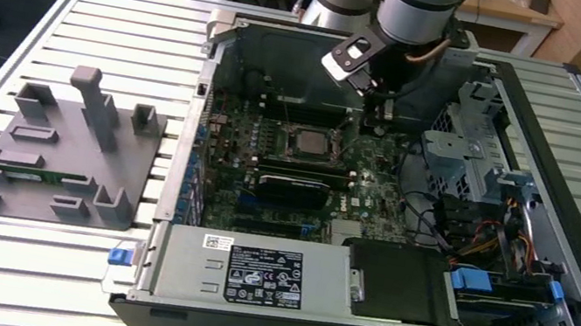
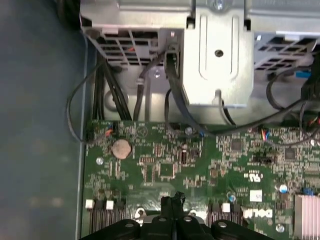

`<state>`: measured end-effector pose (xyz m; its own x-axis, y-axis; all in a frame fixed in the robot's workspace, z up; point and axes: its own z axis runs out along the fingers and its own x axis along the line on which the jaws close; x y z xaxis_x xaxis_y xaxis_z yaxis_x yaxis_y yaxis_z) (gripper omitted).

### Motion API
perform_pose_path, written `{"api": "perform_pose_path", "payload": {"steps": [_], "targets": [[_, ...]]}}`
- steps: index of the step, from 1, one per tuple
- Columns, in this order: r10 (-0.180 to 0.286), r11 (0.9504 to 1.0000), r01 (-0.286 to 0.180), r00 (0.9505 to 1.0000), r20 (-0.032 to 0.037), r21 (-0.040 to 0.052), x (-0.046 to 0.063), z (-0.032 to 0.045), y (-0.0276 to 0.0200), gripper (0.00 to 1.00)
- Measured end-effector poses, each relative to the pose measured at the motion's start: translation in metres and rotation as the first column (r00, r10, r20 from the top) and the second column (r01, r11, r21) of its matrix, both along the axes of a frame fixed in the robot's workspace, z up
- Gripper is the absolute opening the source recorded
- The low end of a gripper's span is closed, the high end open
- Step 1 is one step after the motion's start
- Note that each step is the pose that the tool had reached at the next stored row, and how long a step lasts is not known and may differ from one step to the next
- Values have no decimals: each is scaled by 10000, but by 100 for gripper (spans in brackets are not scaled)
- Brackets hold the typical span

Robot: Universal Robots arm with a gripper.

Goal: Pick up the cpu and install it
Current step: 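Close the cpu cover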

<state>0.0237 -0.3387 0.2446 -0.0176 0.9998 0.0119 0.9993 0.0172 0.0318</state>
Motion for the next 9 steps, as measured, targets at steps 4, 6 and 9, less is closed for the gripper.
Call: {"api": "perform_pose_path", "payload": {"steps": [4,6,9], "targets": [[0,10000,0,10000,-1,-3,-73,-11,0,11],[0,10000,0,10000,-1,-3,-110,-17,0,11],[0,10000,0,10000,0,-2,-160,-25,0,11]]}}
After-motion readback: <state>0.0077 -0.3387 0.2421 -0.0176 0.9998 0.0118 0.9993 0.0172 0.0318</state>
